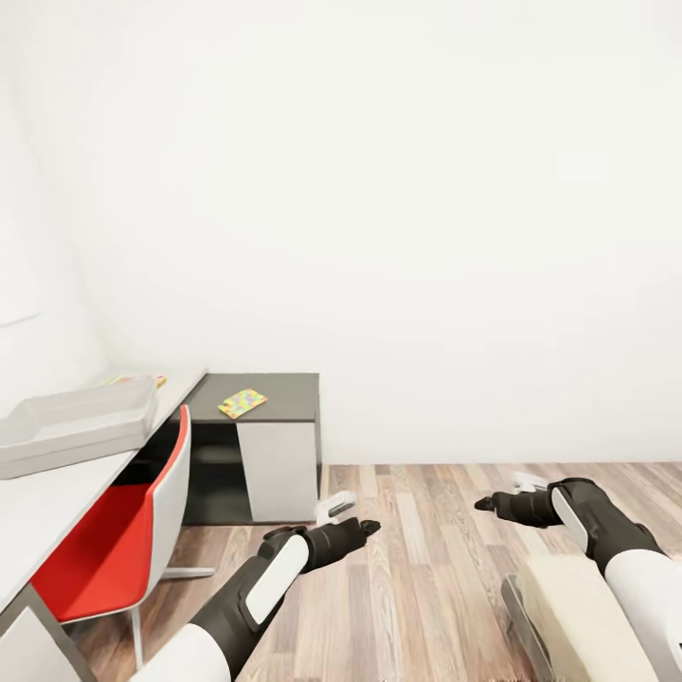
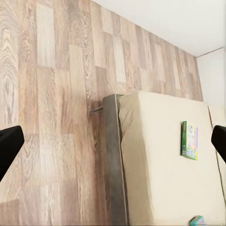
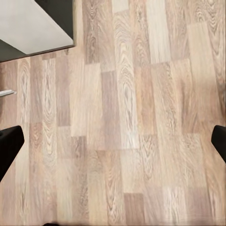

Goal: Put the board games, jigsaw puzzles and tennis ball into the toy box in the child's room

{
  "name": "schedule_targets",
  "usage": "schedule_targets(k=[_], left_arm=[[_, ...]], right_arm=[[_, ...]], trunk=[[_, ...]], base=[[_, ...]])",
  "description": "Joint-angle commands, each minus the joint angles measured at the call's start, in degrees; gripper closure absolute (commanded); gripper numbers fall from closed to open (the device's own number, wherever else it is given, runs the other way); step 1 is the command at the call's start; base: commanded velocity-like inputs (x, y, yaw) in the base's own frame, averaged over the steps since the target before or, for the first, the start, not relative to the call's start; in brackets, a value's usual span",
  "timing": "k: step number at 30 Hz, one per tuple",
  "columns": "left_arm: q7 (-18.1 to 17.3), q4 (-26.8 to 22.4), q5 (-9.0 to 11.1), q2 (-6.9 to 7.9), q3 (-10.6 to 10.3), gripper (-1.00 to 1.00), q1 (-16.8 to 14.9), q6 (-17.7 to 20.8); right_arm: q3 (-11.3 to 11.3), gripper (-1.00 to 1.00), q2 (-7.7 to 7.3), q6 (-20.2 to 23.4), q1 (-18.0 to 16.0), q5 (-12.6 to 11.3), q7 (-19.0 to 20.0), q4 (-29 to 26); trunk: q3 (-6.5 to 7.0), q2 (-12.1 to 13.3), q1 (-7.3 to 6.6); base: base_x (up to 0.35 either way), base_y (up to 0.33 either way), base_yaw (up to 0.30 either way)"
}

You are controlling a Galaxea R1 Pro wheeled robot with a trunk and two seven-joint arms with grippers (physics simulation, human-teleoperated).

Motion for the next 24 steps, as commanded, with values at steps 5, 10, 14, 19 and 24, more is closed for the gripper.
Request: schedule_targets(k=[5,10,14,19,24], left_arm=[[0.5,-0.1,0.7,0.02,-0.1,-1.00,0.0,0.1],[0.4,-0.1,0.7,0.03,-0.1,-1.00,0.0,0.2],[0.4,-0.1,0.7,0.03,-0.1,-1.00,0.0,0.2],[0.4,-0.1,0.7,0.03,0.0,-1.00,0.0,0.3],[0.4,-0.1,0.8,0.03,0.1,-1.00,0.0,0.3]], right_arm=[[-0.2,-1.00,-0.23,0.4,-0.1,-0.3,-0.2,0.1],[-0.2,-1.00,-0.42,0.5,-0.1,-0.3,-0.3,0.3],[-0.2,-1.00,-0.49,0.5,-0.2,-0.3,-0.3,0.3],[-0.3,-1.00,-0.58,0.7,-0.2,-0.3,-0.3,0.4],[-0.8,-1.00,-0.61,0.8,-0.2,-0.3,-0.4,0.4]], trunk=[[-0.57,-1.2,0.68],[-1.46,-3.3,1.78],[-2.18,-4.9,2.66],[-3.08,-6.9,3.76],[-3.98,-8.9,4.86]], base=[[0.000,0.000,-0.291],[0.000,0.000,-0.291],[0.000,0.000,-0.291],[0.000,0.000,-0.291],[0.000,0.000,-0.291]])
